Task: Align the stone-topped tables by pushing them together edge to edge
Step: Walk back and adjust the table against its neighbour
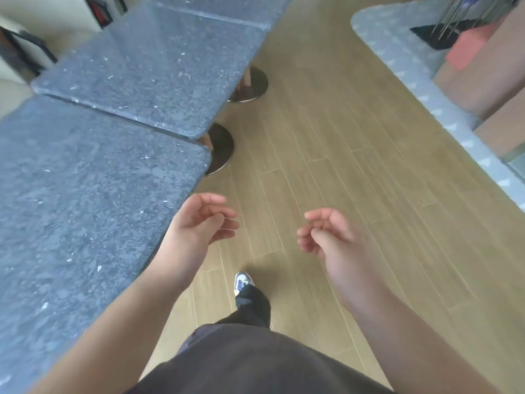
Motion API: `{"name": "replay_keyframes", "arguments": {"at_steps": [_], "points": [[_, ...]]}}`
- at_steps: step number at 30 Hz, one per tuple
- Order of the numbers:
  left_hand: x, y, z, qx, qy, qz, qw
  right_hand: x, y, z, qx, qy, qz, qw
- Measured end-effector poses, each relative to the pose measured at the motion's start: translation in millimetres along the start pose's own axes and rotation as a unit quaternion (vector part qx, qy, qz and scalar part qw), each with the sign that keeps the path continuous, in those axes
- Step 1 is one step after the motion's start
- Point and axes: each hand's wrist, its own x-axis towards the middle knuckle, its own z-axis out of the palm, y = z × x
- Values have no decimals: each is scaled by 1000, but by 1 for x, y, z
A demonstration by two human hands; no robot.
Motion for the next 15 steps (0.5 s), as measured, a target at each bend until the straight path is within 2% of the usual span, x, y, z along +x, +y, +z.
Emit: {"name": "replay_keyframes", "arguments": {"at_steps": [7,15], "points": [[103,7,-45,-35,88,-32,995,133,-39,73,-55,-92,11,994],[193,25,-83,-47,157,-42,986,249,-70,152,-51,-179,10,983]]}}
